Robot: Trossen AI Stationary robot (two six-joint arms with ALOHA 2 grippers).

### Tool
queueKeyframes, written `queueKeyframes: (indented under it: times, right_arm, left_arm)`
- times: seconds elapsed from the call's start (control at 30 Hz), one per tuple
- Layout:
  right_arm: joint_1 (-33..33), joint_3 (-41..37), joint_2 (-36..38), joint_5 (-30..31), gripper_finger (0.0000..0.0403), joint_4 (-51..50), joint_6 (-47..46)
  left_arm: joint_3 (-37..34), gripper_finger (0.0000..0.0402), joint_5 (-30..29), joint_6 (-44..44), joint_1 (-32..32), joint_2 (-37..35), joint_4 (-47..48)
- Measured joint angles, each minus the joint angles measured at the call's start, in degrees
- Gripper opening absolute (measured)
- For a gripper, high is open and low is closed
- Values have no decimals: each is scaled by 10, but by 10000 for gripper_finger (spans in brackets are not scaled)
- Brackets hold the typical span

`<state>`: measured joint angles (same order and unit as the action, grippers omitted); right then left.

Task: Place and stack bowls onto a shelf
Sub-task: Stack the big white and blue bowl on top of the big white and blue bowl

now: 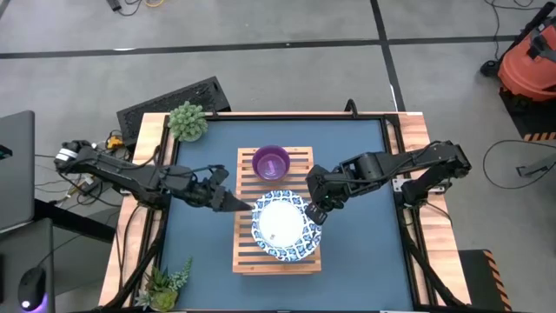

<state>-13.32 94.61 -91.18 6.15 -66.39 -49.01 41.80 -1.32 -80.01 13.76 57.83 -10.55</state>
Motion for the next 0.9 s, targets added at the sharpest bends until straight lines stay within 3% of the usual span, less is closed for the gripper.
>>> queueKeyframes:
  times: [0.17,0.4,0.6,0.9]
  right_arm:
    - [0,0,0,0,41,0,1]
    - [0,0,0,2,42,0,11]
    - [0,0,0,2,42,1,11]
    - [0,0,0,15,42,3,11]
  left_arm:
    - [0,129,-17,11,3,-25,26]
    - [0,129,-66,90,38,-31,-43]
    - [0,129,-122,135,69,-1,-63]
    - [0,129,-126,159,87,61,-174]
